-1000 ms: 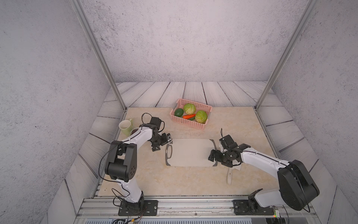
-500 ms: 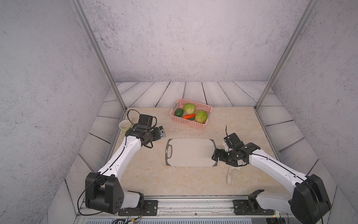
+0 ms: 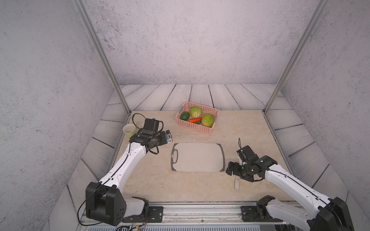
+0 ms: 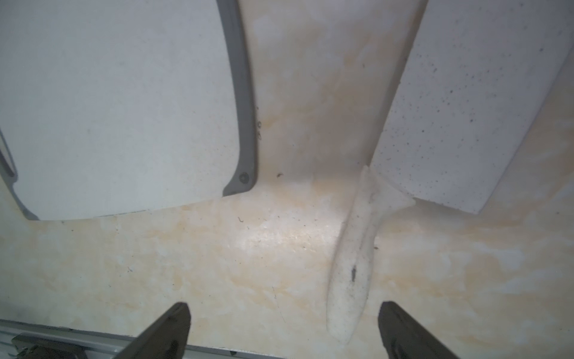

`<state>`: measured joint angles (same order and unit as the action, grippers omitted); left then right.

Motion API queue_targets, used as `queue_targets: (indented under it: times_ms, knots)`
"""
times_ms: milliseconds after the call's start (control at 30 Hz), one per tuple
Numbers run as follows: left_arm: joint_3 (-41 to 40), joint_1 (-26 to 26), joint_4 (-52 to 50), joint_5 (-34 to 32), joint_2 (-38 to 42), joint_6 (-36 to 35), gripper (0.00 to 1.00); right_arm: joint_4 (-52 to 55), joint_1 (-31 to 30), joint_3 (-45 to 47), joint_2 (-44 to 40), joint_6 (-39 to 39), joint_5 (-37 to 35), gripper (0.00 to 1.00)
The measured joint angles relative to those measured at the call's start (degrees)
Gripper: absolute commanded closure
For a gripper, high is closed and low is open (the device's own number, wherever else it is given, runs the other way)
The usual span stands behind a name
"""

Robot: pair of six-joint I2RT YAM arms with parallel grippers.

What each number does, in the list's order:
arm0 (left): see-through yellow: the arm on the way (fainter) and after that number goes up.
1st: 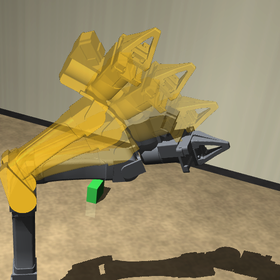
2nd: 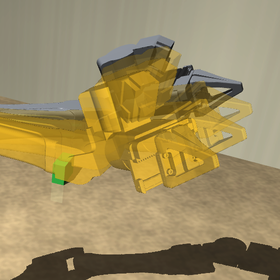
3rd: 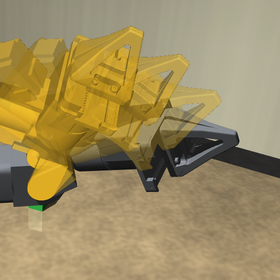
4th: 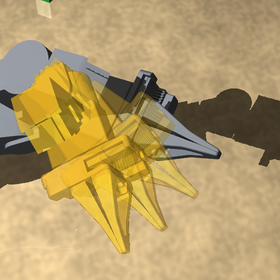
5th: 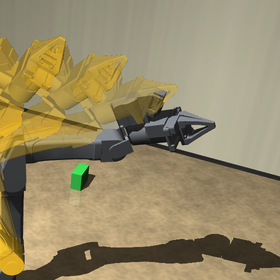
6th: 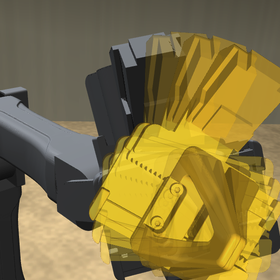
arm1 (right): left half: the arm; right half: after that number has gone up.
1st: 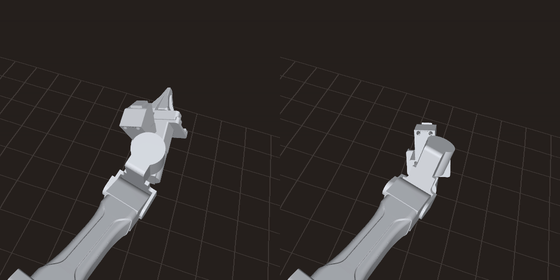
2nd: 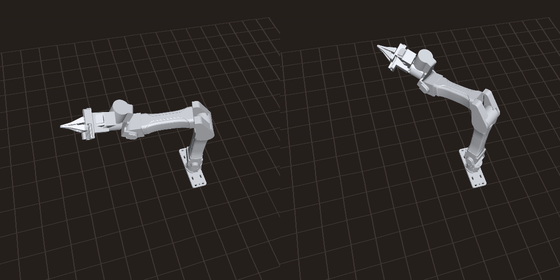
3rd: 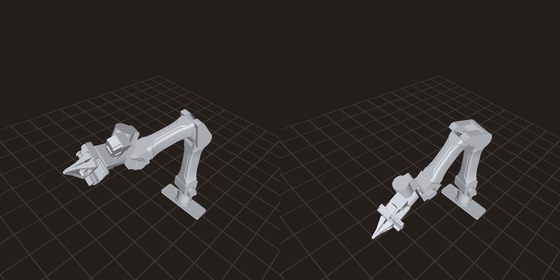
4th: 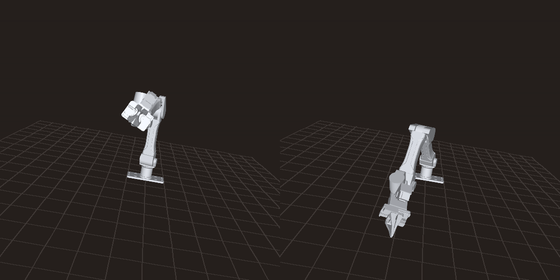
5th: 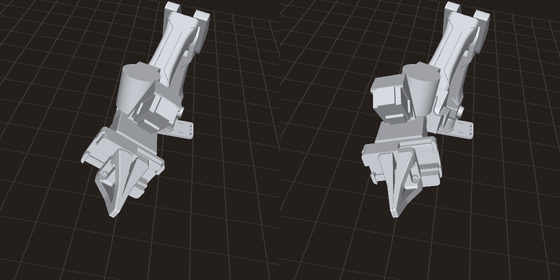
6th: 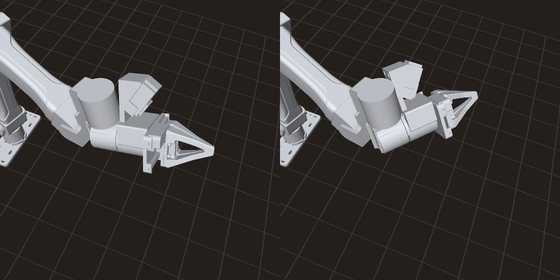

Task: Align the knife with the edge of the cutting board
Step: Pick up the knife at the center of the board.

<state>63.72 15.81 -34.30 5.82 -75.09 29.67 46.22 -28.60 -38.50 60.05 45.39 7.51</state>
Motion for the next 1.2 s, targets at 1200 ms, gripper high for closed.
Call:
queue_targets:
  times_ms: [1200]
  knots:
    - [3.3,9.1,-5.0,-2.6,-5.9,-4.6,0.02,-2.5,-4.6,2.0,13.6,2.4,-7.8,0.17]
